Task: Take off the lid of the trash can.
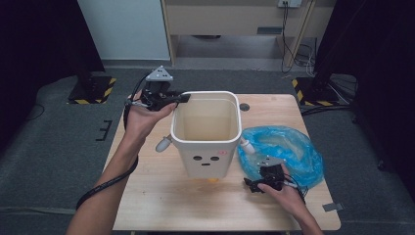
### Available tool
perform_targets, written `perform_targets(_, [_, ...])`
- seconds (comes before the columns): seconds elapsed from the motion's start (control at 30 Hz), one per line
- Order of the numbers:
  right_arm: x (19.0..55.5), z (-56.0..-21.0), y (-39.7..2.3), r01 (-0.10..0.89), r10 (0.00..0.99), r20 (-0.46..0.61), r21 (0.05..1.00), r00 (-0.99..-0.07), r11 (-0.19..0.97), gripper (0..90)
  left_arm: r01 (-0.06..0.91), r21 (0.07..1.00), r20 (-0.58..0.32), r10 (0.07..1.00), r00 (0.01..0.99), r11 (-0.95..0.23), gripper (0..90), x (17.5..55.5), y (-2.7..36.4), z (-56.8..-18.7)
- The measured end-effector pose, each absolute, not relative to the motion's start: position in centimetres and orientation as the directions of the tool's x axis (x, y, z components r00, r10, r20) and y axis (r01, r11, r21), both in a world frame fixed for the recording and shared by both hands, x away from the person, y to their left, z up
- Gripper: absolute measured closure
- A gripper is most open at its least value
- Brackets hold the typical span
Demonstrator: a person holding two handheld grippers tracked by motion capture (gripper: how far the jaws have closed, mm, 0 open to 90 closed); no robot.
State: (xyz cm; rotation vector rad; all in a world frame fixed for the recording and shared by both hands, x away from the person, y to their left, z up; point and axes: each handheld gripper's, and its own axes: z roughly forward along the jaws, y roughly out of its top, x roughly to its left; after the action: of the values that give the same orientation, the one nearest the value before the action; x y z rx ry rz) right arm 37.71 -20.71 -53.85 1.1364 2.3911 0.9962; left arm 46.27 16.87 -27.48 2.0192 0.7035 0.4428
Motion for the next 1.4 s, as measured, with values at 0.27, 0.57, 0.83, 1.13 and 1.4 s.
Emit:
perform_targets(0.27, [37.7,-53.9,-20.7,0.554,0.771,0.016,0.705,-0.636,0.443,0.7,0.313,0.853,0.025,0.631,0.775,-0.418,76.4,46.3,16.8,-27.0])
perform_targets(0.57, [37.7,-53.9,-20.7,0.554,0.771,0.015,0.705,-0.637,0.443,0.7,0.324,0.853,0.013,0.636,0.771,-0.409,76.4,46.3,16.9,-25.7])
perform_targets(0.83, [37.7,-53.8,-20.7,0.555,0.772,0.017,0.705,-0.636,0.441,0.7,0.312,0.853,0.032,0.639,0.769,-0.418,76.4,46.1,16.8,-24.5])
perform_targets(1.13, [37.7,-53.9,-20.7,0.553,0.771,0.015,0.706,-0.637,0.443,0.7,0.295,0.862,0.043,0.639,0.768,-0.412,76.3,45.9,17.0,-23.7])
perform_targets(1.4, [37.7,-53.9,-20.7,0.553,0.771,0.015,0.706,-0.637,0.443,0.6,0.289,0.866,0.046,0.640,0.767,-0.409,76.3,45.7,17.2,-23.5])
